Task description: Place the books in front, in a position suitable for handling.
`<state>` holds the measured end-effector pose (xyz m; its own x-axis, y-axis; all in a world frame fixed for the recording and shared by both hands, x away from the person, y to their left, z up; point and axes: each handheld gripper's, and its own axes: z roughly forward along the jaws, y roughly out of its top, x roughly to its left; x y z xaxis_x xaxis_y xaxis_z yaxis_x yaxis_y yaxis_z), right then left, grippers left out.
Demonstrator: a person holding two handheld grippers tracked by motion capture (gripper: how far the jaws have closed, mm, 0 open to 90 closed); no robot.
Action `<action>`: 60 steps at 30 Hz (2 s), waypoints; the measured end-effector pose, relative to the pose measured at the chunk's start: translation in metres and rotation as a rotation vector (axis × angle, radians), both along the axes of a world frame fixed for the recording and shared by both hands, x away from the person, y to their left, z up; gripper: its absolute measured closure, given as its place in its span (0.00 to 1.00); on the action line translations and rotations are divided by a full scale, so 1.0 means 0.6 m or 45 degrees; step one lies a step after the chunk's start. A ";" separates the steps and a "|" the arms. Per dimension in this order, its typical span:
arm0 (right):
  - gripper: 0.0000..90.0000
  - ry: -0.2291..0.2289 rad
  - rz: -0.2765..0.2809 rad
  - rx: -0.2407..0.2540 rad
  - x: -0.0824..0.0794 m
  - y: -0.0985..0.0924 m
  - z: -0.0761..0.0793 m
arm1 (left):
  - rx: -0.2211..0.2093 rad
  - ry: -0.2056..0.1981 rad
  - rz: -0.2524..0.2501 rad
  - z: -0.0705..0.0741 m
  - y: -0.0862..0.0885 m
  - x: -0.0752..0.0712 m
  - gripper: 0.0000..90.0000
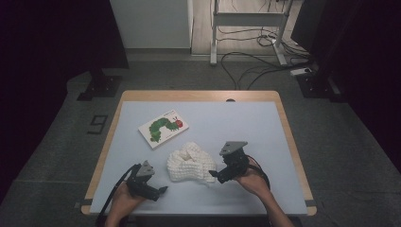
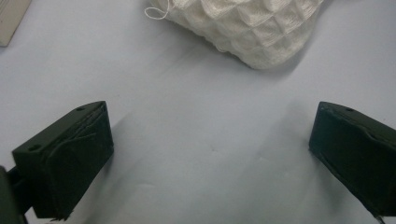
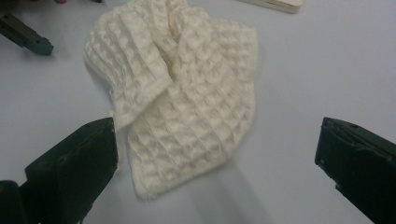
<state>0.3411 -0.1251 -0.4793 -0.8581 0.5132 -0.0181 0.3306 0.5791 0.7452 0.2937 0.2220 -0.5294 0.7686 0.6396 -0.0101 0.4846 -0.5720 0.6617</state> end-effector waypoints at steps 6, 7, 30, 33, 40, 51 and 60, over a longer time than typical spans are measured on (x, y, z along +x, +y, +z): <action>0.00 0.005 0.037 -0.003 0.009 0.029 0.000 | 0.001 -0.001 0.000 0.000 0.000 0.000 0.00; 0.00 0.006 0.042 -0.005 0.010 0.034 0.000 | 0.000 -0.001 0.001 0.000 0.000 0.000 0.00; 0.01 0.009 0.153 -0.054 0.043 0.133 -0.010 | 0.000 -0.001 0.001 0.000 0.000 0.000 0.00; 0.01 0.018 0.168 -0.072 0.048 0.148 -0.015 | -0.004 -0.001 0.003 0.000 0.000 0.000 0.00; 0.01 0.052 0.191 -0.095 0.064 0.176 -0.033 | -0.003 -0.001 0.002 0.000 0.000 0.000 0.00; 0.06 0.123 0.224 -0.113 0.075 0.198 -0.072 | 0.000 -0.002 0.002 0.000 0.000 0.000 0.00; 0.32 0.138 0.238 -0.109 0.063 0.198 -0.066 | 0.000 -0.002 0.001 0.000 0.000 0.000 0.00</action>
